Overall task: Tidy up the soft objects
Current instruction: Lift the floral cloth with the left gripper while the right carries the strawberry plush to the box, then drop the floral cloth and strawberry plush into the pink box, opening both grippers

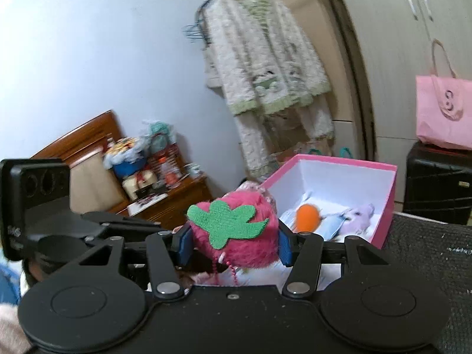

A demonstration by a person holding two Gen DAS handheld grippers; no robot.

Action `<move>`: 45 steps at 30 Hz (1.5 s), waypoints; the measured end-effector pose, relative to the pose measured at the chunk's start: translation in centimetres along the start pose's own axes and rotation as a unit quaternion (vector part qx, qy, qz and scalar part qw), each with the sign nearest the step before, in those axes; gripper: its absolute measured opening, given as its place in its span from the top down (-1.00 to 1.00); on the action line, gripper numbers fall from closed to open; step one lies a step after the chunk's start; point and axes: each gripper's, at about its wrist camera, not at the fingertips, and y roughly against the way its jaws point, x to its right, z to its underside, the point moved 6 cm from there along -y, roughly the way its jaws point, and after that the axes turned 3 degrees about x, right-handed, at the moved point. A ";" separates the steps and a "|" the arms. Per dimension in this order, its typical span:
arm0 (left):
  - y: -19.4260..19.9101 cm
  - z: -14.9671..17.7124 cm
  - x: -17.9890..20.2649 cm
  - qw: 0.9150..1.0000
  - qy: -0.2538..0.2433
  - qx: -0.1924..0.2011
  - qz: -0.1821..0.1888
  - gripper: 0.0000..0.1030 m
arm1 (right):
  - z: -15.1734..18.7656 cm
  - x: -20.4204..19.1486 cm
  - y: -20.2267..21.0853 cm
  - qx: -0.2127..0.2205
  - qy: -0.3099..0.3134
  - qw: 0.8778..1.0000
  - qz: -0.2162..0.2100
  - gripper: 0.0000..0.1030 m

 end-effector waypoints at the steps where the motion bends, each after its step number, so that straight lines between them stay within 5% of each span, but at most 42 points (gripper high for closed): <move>1: -0.7 -0.4 -0.5 1.000 0.000 -0.001 -0.010 0.61 | -0.4 0.6 -0.8 -0.001 -0.004 1.000 0.006 -0.17; 6: -5.2 -2.4 -3.6 0.999 0.022 -0.027 -0.036 0.61 | -2.0 3.8 -4.8 -0.021 -0.037 0.999 0.028 -0.16; 11: -10.2 -3.3 -6.4 0.993 0.019 -0.063 -0.098 0.61 | -2.5 8.1 -9.4 -0.050 -0.020 0.991 0.123 -0.17; 18: -13.7 -4.5 -8.4 0.986 0.002 -0.084 -0.147 0.62 | -2.5 10.5 -12.2 -0.074 -0.013 0.987 0.142 -0.19; 20: -14.2 -4.6 -9.0 0.984 0.006 -0.084 -0.160 0.47 | -2.6 11.2 -12.8 -0.083 -0.020 0.986 0.146 -0.26; 28: -13.6 -4.7 -9.4 0.982 0.003 -0.076 -0.173 -0.23 | -2.1 11.7 -12.2 -0.086 -0.033 0.985 0.147 -0.37; 35: -11.9 -3.7 -8.1 0.985 -0.003 -0.077 -0.152 -0.44 | -0.9 9.5 -10.0 -0.089 0.019 0.984 0.155 -0.47; 45: -7.6 -3.0 -5.4 0.979 0.001 -0.083 -0.187 -0.67 | 0.3 6.4 -4.9 -0.066 0.068 0.982 0.165 -0.54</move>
